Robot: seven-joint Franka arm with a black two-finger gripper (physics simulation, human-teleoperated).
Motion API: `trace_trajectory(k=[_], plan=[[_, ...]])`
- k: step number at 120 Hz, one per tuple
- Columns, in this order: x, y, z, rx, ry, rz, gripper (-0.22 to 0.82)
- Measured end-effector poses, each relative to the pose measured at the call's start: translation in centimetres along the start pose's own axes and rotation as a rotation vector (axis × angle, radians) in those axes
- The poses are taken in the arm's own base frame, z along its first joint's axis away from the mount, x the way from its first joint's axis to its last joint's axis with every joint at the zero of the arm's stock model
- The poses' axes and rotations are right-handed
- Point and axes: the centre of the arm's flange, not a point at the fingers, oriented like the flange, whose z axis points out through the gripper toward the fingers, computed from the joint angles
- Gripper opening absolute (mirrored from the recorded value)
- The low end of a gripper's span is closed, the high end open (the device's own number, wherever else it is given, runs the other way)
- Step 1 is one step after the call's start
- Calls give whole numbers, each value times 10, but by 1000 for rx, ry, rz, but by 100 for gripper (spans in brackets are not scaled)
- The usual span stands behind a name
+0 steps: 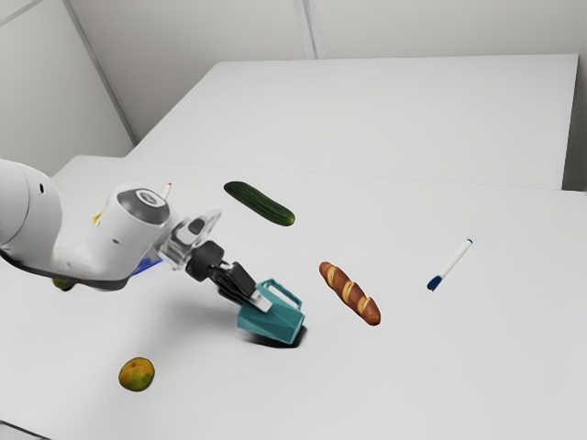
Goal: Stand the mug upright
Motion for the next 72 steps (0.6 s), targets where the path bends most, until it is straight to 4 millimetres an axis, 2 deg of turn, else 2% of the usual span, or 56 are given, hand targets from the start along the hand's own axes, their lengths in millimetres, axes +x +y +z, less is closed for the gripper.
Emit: trace_trajectory(k=[25, 45, 64, 72], plan=[[2, 6, 2, 2, -6, 27, -15], [9, 34, -6, 68, -19, 112, -16], [30, 65, -27, 295, -104, 257, -17], [37, 70, -32, 417, -162, 307, -17]])
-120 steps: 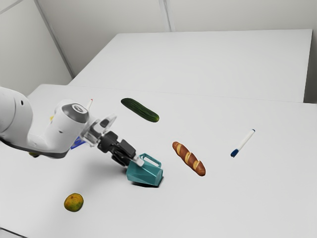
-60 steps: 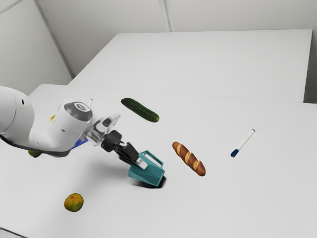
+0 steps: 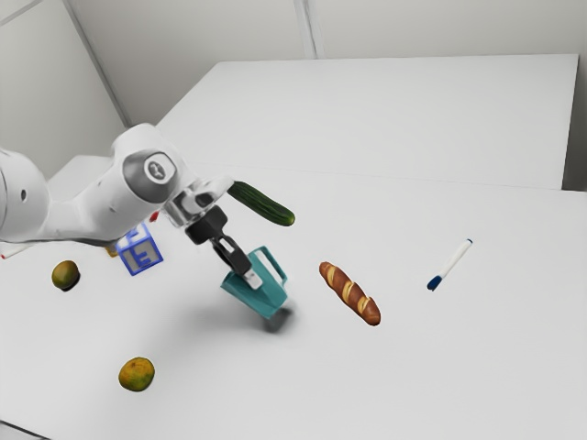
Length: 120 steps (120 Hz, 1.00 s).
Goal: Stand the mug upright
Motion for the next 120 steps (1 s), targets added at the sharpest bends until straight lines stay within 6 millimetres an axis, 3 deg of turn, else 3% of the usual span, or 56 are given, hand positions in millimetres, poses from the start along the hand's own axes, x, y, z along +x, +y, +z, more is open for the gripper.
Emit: trace_trajectory(k=[22, 42, 76, 120], plan=[[14, 0, -4, 273, -118, 101, -18], [23, 6, 2, 399, -155, 138, -18], [18, 23, 20, 468, -184, 114, -18], [9, 4, 28, 514, -199, 28, -18]])
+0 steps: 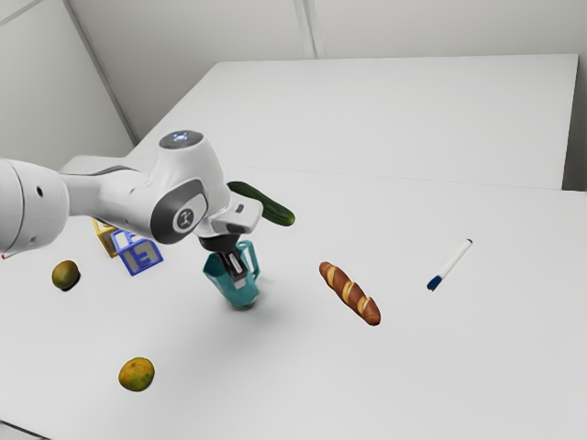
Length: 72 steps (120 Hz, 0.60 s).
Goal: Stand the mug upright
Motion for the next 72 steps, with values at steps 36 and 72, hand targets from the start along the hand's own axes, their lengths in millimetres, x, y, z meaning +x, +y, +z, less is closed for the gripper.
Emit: trace_trajectory(k=[36, 72], plan=[[-9, -13, 2, -4, -2, -77, 9], [-8, -13, -34, 37, 27, -99, 41]])
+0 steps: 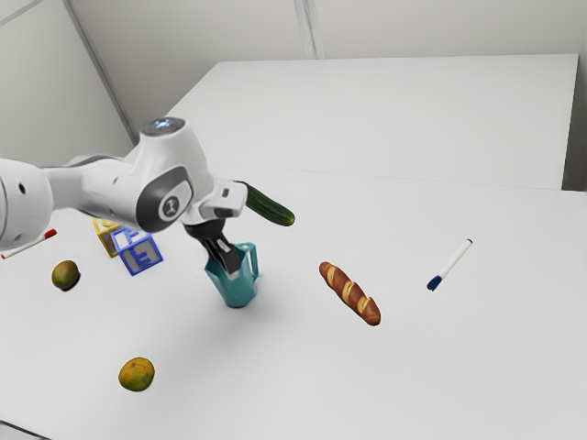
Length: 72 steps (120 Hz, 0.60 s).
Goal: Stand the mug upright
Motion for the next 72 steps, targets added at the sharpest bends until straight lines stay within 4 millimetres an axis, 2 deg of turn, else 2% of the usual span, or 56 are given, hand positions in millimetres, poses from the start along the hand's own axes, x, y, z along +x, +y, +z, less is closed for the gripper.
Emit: trace_trajectory(k=[10, 17, 34, 46, 72], plan=[[12, 18, -20, 16, 18, 36, 45], [22, 22, -41, 28, 38, 46, 48], [37, -2, -95, 29, 64, -50, 54], [38, -17, -123, 17, 52, -149, 57], [47, -22, -182, -6, 38, -287, 59]])
